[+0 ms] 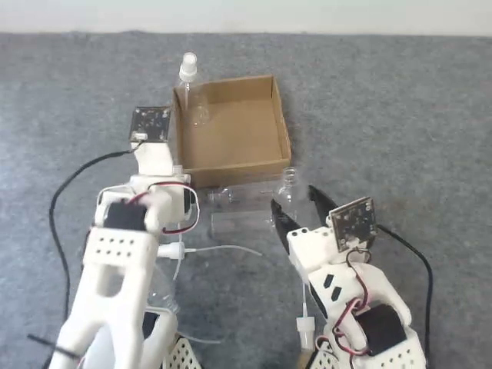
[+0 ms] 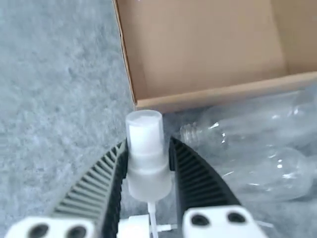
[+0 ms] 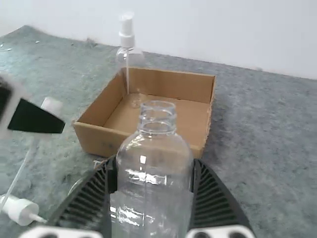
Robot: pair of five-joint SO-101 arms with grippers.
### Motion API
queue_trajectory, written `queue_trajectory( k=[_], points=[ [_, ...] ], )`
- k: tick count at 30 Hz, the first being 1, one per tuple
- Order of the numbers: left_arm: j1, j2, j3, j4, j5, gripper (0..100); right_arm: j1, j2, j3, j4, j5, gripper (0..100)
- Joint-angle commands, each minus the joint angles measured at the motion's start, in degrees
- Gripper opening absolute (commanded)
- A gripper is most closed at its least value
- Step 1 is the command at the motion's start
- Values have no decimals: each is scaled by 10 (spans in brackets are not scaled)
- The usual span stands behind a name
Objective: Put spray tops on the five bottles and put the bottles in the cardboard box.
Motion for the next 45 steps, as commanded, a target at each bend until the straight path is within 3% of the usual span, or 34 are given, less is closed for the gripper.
queue_trajectory(
  k=[1,21,26,37,45],
  points=[
    [-3,-105,5,-17,3,37,-14,-10,-6,-19,9,8],
    [4,-378,63,-85,6,36,-15,-10,-5,-19,8,9],
    [4,-423,59,-94,47,36,-15,-10,-5,-19,8,9],
    [55,-433,50,-209,61,10,-15,-10,-5,-19,8,9],
    [56,-433,-29,-221,120,10,-19,-10,-6,-20,8,9]
  ],
)
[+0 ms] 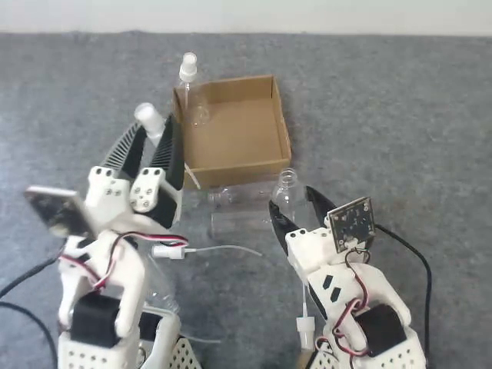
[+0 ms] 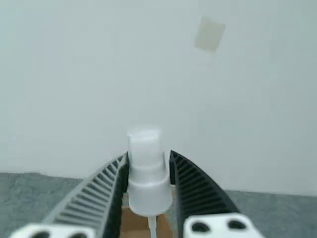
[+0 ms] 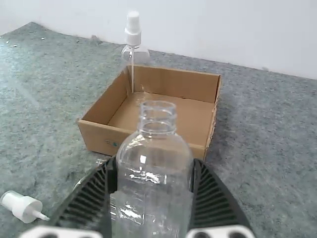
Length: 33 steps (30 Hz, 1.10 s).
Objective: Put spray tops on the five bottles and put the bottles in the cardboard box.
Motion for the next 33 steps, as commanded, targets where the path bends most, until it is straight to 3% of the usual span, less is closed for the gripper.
queue_trajectory(
  k=[1,7,19,23,33],
  points=[
    [4,-8,-69,-24,28,10,-20,-10,-6,-20,6,9],
    [4,-11,-60,-8,73,10,-84,-10,15,-23,7,8],
    [4,-12,-50,-9,86,10,-135,-10,150,-211,19,7],
    [4,-22,-48,-8,86,10,-150,-10,156,-216,70,7],
    [19,-120,7,-8,86,10,-155,-10,156,-220,76,7]
  ],
)
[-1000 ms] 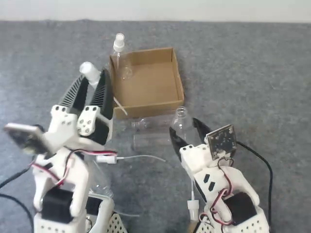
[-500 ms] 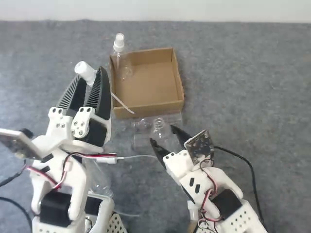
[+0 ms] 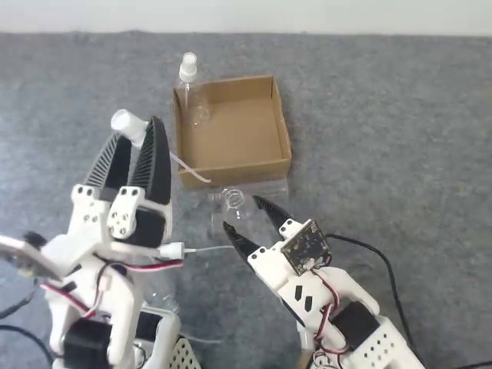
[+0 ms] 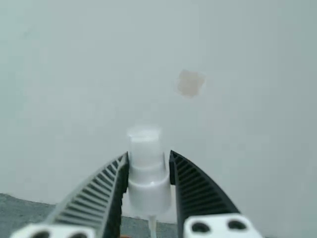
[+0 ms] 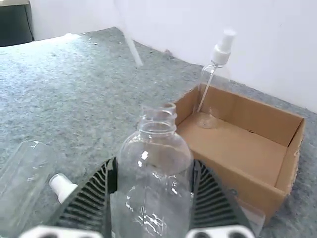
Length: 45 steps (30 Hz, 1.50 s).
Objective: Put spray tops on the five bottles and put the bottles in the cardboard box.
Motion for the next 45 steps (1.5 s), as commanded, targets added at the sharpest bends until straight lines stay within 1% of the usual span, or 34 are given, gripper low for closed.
queue_trajectory(
  k=[1,5,13,14,17,19,31,34,38,45],
  points=[
    [25,-33,13,-3,5,10,-4,-10,12,-17,11,7],
    [34,-34,21,-3,5,10,-4,-10,12,-37,11,7],
    [39,-37,22,-3,5,10,-5,-8,12,-40,12,7],
    [44,-38,22,-2,5,10,-5,-8,12,-40,18,7],
    [57,-38,22,-2,4,10,-5,-5,12,-38,65,7],
    [57,-38,22,-2,4,10,-5,-5,12,-37,80,7],
    [59,-35,39,-2,4,10,-5,-9,12,-38,81,7],
    [76,-34,55,-2,3,11,-5,-9,12,-38,83,7],
    [83,-34,71,-4,-22,11,-5,-10,12,-36,84,7],
    [82,-34,98,-4,-25,11,-5,-10,12,-39,84,7]
  ],
)
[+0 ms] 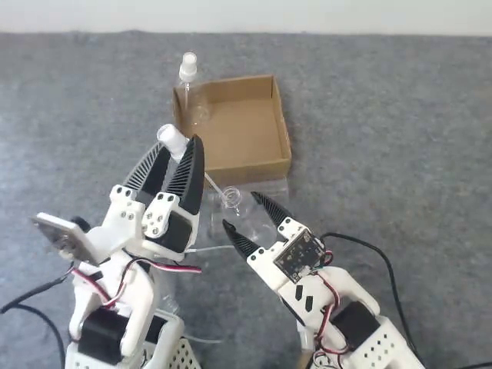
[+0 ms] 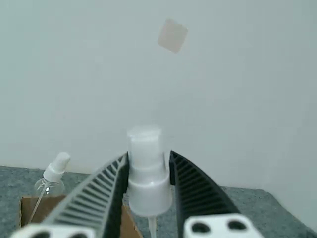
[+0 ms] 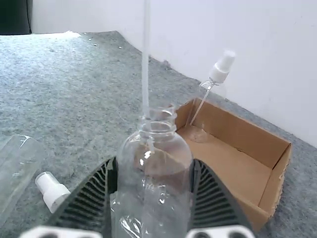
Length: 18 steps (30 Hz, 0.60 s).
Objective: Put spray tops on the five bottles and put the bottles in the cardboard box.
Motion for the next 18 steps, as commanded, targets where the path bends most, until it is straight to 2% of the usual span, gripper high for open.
queue_trajectory(
  k=[1,10,16,18],
  points=[
    [4,-4,7,-4,-8,11,-7,-10,12,-15,10,7],
    [9,-4,35,-12,-15,11,-7,-10,12,-16,10,7],
    [100,-4,104,-42,-91,11,-5,-10,12,-16,10,7],
    [103,-4,109,-49,-97,11,-4,-10,12,-15,8,7]
  ],
)
